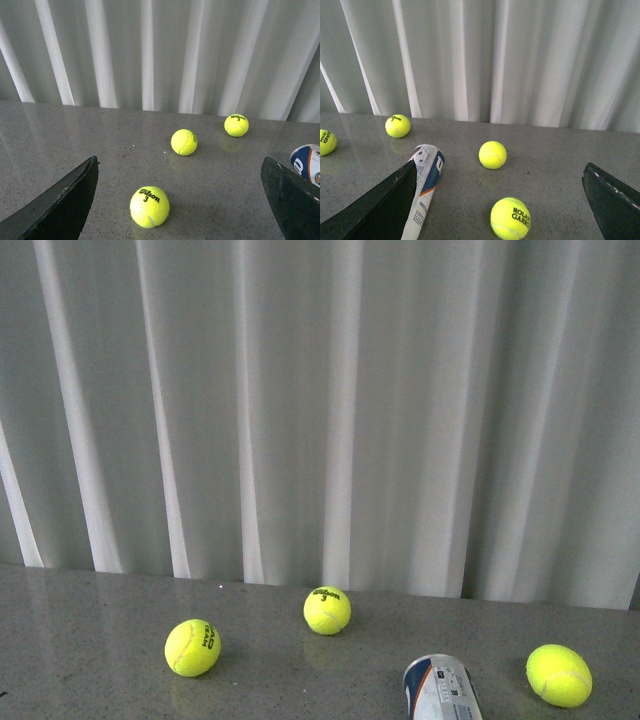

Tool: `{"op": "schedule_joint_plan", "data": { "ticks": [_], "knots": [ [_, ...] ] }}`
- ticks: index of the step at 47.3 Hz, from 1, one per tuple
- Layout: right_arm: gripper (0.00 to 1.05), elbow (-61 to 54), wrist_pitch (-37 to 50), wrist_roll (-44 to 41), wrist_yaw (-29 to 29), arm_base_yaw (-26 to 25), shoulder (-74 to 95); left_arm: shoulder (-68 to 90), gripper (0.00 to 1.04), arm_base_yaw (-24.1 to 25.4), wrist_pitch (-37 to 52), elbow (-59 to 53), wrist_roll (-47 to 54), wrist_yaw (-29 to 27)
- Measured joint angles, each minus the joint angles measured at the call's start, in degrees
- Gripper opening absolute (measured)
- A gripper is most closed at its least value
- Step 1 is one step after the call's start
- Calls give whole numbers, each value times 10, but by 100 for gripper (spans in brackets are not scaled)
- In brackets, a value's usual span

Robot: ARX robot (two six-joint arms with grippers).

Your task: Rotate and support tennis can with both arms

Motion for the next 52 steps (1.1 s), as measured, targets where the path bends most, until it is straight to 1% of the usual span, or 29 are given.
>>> {"op": "schedule_joint_plan", "data": {
  "ticks": [52],
  "knots": [
    [98,0,0,0,0,0,0,0,98,0,0,0,0,0]
  ]
}}
